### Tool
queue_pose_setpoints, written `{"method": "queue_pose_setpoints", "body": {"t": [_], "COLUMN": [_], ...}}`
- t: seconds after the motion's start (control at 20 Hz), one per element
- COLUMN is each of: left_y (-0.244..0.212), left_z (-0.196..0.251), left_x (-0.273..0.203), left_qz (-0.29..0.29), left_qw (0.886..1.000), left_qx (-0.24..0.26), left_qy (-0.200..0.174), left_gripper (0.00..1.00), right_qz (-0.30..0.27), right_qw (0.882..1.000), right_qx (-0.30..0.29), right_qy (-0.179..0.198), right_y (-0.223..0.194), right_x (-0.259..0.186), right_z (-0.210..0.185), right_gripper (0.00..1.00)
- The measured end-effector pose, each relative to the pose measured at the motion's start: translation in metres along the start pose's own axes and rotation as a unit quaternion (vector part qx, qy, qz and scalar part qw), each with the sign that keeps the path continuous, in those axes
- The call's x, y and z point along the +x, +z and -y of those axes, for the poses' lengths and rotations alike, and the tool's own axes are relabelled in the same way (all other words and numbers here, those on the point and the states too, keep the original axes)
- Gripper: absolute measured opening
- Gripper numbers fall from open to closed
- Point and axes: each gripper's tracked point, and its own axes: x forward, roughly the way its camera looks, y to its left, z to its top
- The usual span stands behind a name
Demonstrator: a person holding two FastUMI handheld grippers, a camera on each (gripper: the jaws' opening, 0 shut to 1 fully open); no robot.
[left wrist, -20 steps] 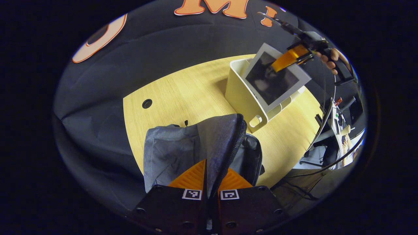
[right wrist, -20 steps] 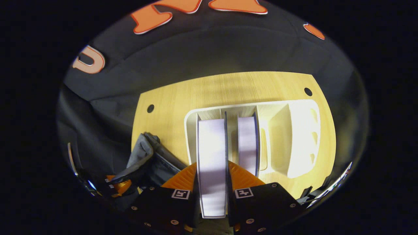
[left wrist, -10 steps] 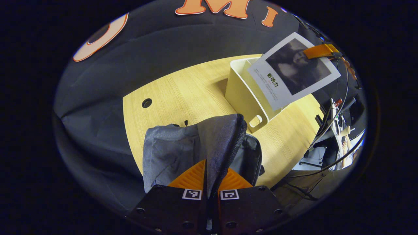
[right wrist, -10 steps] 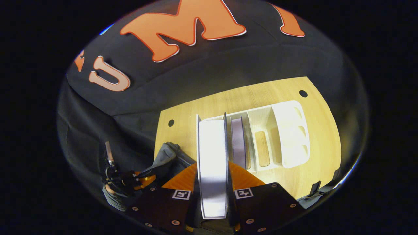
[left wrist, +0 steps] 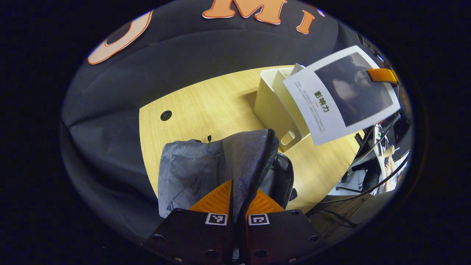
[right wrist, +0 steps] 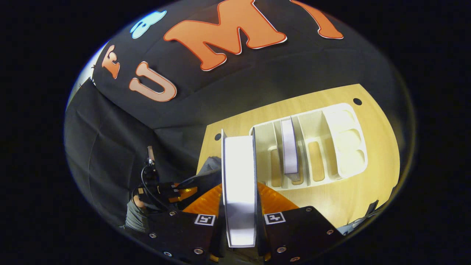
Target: Open the schoolbag, grab two books from the bookshelf and put them into the schoolbag.
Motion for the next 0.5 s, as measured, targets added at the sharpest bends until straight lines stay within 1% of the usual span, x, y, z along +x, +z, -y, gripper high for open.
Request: {"method": "queue_pose_setpoints", "body": {"t": [0.2,0.35,0.5], "left_y": [-0.002,-0.003,-0.004], "left_z": [0.0,0.003,0.006], "left_x": [0.003,0.004,0.005], "left_qz": [0.012,0.023,0.031], "left_qw": [1.0,1.0,0.999], "left_qx": [-0.009,-0.021,-0.026], "left_qy": [0.003,0.002,0.004], "left_gripper": [0.07,0.07,0.07], "right_qz": [0.004,0.006,0.004], "right_qw": [1.0,0.999,0.997], "right_qx": [0.003,0.008,0.031], "right_qy": [0.02,0.043,0.074], "right_y": [-0.026,-0.047,-0.07], "right_x": [0.004,0.013,0.03], "right_z": [-0.006,-0.013,-0.024], "right_gripper": [0.34,0.33,0.34]}}
